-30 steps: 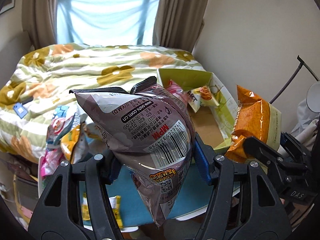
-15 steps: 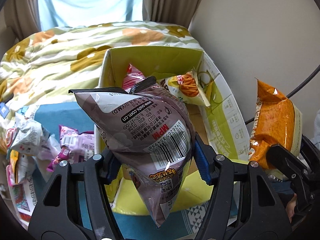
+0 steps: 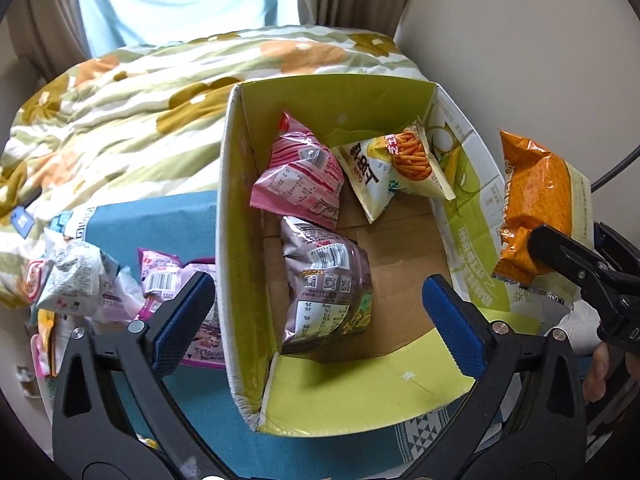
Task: Organize snacks
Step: 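Lower both held bags into the yellow box and open both tools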
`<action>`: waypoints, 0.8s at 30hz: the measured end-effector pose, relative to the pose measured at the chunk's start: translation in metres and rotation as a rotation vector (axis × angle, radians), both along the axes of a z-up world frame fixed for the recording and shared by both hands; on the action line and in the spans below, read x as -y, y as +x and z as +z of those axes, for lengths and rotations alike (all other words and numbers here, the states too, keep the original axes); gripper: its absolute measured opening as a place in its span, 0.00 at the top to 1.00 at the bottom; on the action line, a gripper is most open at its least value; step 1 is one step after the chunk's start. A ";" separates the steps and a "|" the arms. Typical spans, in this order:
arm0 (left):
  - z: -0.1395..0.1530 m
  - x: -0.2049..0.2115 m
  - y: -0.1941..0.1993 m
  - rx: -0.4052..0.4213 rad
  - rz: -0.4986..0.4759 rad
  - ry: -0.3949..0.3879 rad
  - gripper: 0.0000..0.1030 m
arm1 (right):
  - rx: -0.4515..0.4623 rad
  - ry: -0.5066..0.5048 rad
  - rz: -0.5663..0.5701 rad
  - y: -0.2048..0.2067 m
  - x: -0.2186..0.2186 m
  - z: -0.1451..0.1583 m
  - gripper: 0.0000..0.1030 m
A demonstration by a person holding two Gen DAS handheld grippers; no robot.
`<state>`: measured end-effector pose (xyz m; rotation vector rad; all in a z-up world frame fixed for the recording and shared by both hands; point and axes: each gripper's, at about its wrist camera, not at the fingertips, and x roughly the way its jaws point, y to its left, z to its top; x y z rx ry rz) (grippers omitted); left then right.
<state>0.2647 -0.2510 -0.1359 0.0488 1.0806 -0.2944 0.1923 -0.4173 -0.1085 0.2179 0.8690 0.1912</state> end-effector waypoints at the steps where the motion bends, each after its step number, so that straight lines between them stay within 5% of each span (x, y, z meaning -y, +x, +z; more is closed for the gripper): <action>1: 0.002 -0.003 -0.002 0.009 0.005 0.005 0.00 | -0.006 0.002 0.010 0.002 -0.001 -0.001 0.27; 15: 0.013 -0.025 -0.022 0.047 0.072 0.039 0.00 | -0.122 -0.099 0.155 0.050 -0.024 -0.039 0.25; 20: 0.012 -0.030 -0.031 0.050 0.088 0.038 0.00 | -0.101 -0.096 0.114 0.042 -0.020 -0.039 0.08; 24: 0.015 -0.031 -0.040 0.056 0.103 0.028 0.00 | -0.103 -0.113 0.110 0.031 -0.017 -0.036 0.07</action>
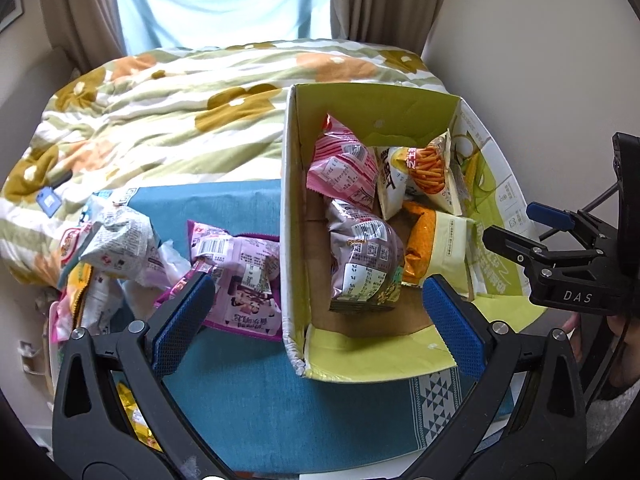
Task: Organize snacks
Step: 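Lower both held bags into the yellow box and open both tools, then move both tools back over the remaining snacks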
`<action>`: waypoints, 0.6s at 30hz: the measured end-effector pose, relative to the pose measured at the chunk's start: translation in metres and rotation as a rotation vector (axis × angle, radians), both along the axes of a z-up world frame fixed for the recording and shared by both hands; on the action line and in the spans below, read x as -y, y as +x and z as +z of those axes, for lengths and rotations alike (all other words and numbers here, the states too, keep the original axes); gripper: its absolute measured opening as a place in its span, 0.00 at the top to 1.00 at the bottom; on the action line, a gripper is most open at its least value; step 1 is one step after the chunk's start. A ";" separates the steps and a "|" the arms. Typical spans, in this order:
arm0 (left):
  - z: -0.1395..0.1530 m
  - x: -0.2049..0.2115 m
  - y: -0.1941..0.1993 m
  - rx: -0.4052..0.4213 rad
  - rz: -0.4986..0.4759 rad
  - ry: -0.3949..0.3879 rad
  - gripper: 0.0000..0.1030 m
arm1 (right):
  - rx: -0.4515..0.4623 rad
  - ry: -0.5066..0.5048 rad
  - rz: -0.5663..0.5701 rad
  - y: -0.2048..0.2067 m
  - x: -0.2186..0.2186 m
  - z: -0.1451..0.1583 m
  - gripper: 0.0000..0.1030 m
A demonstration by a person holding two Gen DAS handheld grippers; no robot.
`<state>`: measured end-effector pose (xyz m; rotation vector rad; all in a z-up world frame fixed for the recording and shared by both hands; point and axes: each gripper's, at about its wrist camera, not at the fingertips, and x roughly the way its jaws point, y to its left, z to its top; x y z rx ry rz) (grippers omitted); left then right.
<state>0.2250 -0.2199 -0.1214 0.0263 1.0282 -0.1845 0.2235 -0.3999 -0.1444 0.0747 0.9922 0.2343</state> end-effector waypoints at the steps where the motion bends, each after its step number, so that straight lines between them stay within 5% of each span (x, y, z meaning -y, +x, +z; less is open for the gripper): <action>1: 0.002 0.000 -0.003 0.005 0.003 -0.003 0.00 | -0.006 -0.008 -0.001 -0.002 0.000 0.001 0.07; 18: 0.074 -0.029 -0.065 0.176 0.076 0.053 0.00 | 0.164 0.069 0.023 -0.043 -0.011 0.088 0.07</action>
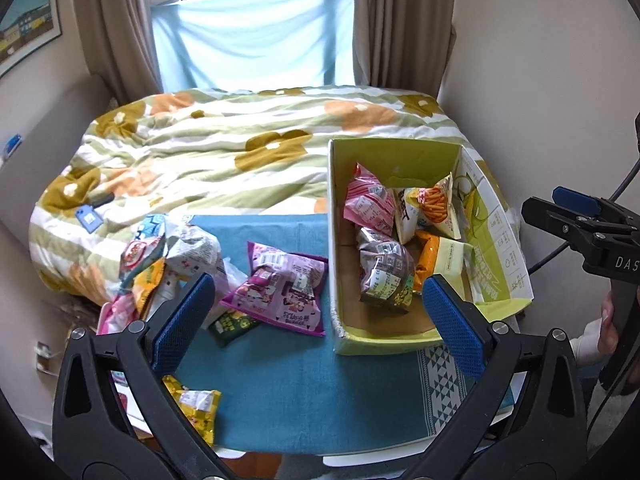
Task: Organize snacks
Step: 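Move both tools back over the remaining snacks, then grasp the yellow barbecue chip bag with the left tool while the right tool grasps the grey patterned bag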
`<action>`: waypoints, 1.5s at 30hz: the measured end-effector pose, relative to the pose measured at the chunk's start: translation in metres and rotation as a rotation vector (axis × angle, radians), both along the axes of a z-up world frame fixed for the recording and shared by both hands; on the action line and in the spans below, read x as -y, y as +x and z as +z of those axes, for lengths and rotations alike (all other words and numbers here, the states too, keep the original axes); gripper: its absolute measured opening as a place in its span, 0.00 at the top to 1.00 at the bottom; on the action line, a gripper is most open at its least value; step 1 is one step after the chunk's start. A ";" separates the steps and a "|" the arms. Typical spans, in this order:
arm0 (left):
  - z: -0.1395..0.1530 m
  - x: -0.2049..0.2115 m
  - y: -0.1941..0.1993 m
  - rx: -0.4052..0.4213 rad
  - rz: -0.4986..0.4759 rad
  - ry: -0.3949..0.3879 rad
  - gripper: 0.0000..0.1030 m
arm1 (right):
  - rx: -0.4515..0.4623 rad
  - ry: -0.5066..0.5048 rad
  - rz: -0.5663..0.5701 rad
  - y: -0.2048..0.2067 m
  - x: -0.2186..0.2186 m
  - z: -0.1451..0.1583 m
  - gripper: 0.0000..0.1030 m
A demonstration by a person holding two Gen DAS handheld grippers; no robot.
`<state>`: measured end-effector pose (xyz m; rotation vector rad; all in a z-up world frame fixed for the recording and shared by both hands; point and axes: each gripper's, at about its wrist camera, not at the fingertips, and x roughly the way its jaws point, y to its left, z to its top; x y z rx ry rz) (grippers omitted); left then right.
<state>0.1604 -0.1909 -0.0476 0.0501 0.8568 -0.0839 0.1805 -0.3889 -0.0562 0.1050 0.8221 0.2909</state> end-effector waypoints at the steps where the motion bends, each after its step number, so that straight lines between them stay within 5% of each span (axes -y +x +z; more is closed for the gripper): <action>1: 0.003 -0.005 -0.005 0.012 0.009 0.005 0.00 | 0.009 -0.005 0.005 -0.002 -0.003 0.004 0.07; 14: 0.021 -0.135 -0.050 0.147 0.094 -0.041 0.00 | 0.112 0.017 0.053 -0.035 -0.096 0.028 0.07; 29: -0.013 -0.302 -0.048 0.080 -0.025 -0.123 0.01 | 0.069 0.036 -0.048 -0.045 -0.257 0.009 0.07; 45: -0.120 -0.305 0.009 -0.031 -0.182 -0.114 0.01 | -0.078 0.028 -0.113 0.014 -0.328 -0.062 0.07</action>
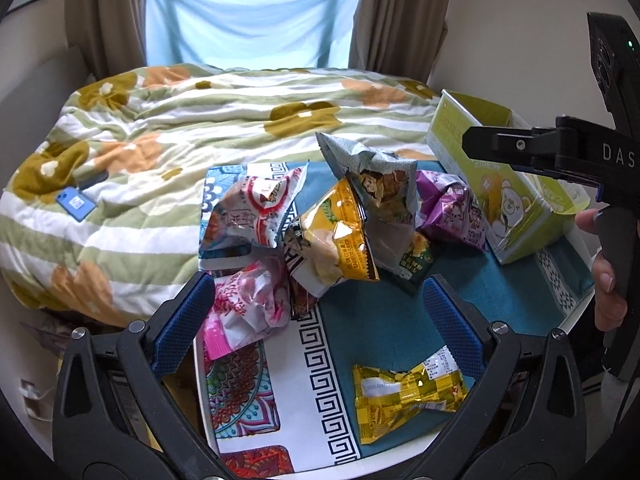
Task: Organize snacks
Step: 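Grasp the yellow barbecue chip bag with the left tool while the right tool grasps the grey patterned bag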
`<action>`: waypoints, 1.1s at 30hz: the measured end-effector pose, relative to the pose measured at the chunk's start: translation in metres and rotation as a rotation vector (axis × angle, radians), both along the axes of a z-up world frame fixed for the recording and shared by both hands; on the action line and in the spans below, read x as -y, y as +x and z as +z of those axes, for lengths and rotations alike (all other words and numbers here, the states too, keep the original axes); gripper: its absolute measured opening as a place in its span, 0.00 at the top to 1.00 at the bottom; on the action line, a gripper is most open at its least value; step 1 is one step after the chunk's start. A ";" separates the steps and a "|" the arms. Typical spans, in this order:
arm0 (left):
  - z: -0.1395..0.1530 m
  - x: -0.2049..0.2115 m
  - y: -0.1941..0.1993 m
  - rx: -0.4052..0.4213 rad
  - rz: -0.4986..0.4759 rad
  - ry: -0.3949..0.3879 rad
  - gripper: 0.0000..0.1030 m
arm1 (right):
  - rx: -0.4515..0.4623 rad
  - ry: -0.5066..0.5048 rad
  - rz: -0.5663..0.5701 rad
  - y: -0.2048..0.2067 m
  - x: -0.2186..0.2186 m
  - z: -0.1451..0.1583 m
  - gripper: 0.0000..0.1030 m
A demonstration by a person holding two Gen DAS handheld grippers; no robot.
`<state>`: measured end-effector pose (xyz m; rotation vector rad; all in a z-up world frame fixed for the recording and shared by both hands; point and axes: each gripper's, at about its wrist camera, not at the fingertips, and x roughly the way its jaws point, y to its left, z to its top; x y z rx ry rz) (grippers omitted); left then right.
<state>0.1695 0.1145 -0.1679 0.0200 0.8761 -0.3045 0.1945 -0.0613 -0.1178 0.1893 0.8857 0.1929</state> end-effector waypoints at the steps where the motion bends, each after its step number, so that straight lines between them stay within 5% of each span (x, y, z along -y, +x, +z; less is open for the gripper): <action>1: -0.005 0.004 0.003 -0.005 -0.009 0.004 0.01 | -0.010 0.003 0.003 0.005 -0.001 -0.005 0.07; 13: -0.065 0.050 0.051 -0.097 -0.058 0.072 0.06 | -0.129 0.047 0.063 0.066 -0.007 -0.065 0.07; 23: -0.084 0.063 0.084 -0.122 -0.024 0.110 0.06 | -0.195 0.070 0.092 0.098 -0.008 -0.095 0.07; 33: -0.089 0.058 0.093 -0.144 0.026 0.134 0.41 | -0.252 0.140 0.118 0.117 -0.005 -0.111 0.07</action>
